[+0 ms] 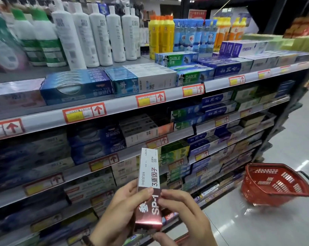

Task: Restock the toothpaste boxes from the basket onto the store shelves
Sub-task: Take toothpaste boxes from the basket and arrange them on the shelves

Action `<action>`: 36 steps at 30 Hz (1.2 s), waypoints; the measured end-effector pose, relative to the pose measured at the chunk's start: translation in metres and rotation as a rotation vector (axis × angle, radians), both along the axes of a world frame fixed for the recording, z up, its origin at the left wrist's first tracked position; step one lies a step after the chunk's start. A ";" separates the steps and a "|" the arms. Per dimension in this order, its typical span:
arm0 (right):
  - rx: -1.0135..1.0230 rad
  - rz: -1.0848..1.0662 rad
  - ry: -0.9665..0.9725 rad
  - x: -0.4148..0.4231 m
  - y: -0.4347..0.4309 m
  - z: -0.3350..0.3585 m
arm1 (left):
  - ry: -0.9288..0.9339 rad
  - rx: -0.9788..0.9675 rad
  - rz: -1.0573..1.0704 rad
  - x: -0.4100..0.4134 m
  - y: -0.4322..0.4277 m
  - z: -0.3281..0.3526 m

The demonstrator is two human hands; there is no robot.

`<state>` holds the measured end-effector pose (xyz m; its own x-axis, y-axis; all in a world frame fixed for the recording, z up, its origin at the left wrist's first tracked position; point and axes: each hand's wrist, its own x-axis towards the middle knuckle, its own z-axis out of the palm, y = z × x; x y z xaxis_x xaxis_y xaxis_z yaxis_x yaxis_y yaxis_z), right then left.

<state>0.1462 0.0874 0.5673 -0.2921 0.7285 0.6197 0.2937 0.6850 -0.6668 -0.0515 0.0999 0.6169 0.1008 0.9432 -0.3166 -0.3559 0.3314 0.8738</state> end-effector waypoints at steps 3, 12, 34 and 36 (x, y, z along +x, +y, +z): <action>-0.100 -0.036 0.093 -0.004 0.015 0.011 | 0.035 0.017 -0.063 -0.008 0.006 0.003; -0.396 -0.020 0.172 0.012 0.084 0.011 | -0.034 -0.048 -0.076 -0.011 0.018 0.010; -0.321 0.390 -0.137 0.052 0.111 -0.005 | 0.163 -0.107 0.298 0.068 0.049 0.004; -0.305 0.378 -0.117 0.047 0.113 -0.012 | 0.160 -0.119 0.300 0.071 0.050 0.005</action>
